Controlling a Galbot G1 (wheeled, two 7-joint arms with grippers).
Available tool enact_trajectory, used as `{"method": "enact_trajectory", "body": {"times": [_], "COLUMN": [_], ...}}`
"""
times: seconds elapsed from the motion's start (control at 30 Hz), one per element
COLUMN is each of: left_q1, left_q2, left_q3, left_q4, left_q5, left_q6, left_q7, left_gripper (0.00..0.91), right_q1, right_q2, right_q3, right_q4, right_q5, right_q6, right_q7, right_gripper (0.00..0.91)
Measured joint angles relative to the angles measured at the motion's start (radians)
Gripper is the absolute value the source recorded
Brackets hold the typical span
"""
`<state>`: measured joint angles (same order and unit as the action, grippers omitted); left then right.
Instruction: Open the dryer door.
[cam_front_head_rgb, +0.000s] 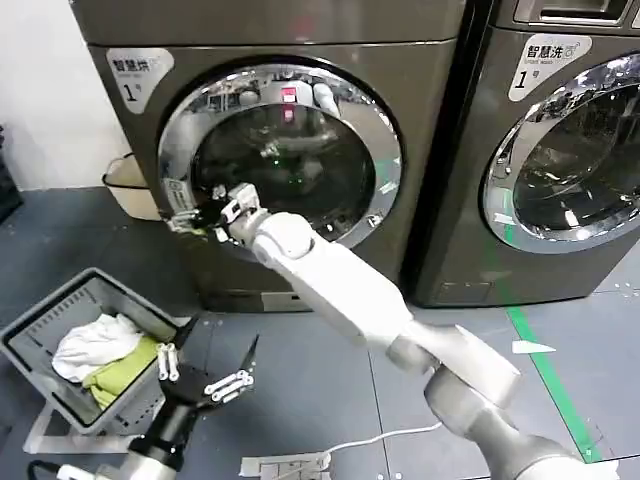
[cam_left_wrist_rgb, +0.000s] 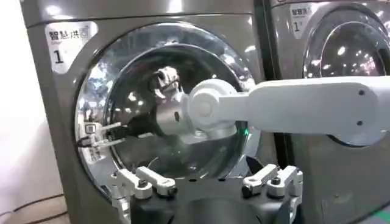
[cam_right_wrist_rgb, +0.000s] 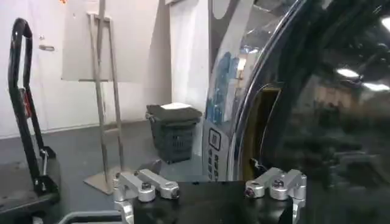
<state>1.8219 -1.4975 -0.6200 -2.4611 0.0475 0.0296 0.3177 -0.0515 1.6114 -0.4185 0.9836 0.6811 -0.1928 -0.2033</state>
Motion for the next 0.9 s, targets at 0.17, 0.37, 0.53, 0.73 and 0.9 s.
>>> {"method": "enact_trajectory", "body": {"times": [0.17, 0.37, 0.53, 0.73, 0.9], "left_q1": [-0.001, -0.002, -0.003, -0.002, -0.002], "left_q2": [0.000, 0.001, 0.001, 0.001, 0.001], "left_q3": [-0.001, -0.001, -0.001, 0.000, 0.000], "left_q4": [0.004, 0.007, 0.008, 0.008, 0.008], "left_q5": [-0.002, -0.003, -0.003, -0.004, -0.004], "left_q6": [0.000, -0.001, -0.001, -0.001, -0.001], "left_q7": [0.000, 0.000, 0.000, 0.000, 0.000], "left_gripper": [0.907, 0.907, 0.907, 0.907, 0.907], "right_q1": [0.008, 0.014, 0.014, 0.012, 0.009], "right_q2": [0.000, 0.000, -0.001, -0.004, -0.005], "right_q3": [0.002, 0.003, 0.003, -0.002, -0.015], "right_q4": [-0.040, -0.072, -0.077, -0.059, -0.036], "right_q5": [-0.001, -0.006, -0.008, -0.008, -0.008], "right_q6": [0.001, 0.000, -0.002, -0.006, -0.005], "right_q7": [-0.030, -0.076, -0.100, -0.122, -0.153], "right_gripper": [0.907, 0.907, 0.907, 0.907, 0.907]}}
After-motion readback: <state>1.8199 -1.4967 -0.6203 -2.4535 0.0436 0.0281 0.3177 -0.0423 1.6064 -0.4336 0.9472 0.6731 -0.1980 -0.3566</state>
